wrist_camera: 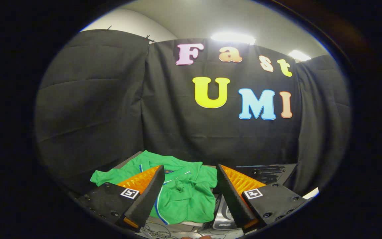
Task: Put the clothes into the washing machine and then close the washing machine lid.
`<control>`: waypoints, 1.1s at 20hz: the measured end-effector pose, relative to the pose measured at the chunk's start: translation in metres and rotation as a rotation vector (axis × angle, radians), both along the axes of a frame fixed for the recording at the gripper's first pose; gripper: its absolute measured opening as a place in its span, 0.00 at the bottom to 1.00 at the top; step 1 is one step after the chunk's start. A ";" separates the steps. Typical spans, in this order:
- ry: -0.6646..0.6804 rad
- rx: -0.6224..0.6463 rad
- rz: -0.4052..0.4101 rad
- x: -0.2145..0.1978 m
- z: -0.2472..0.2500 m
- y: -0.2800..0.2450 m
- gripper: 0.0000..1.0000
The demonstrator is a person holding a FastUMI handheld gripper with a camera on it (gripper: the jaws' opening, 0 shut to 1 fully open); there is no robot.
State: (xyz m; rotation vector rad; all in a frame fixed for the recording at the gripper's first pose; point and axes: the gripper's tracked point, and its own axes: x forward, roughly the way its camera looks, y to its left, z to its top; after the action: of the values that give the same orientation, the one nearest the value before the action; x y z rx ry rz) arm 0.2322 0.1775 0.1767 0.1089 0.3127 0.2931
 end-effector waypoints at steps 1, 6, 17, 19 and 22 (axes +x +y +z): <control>0.024 0.007 0.015 0.007 -0.002 0.011 0.99; 0.175 -0.005 0.120 0.026 -0.027 0.065 0.99; 0.363 -0.084 0.210 0.048 -0.086 0.130 0.99; 0.394 -0.088 0.214 0.046 -0.099 0.135 0.99; 0.425 -0.126 0.219 0.045 -0.113 0.139 0.99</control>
State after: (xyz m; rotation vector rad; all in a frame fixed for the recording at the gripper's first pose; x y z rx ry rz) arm 0.2774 0.3162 0.0633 0.0110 0.7666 0.4667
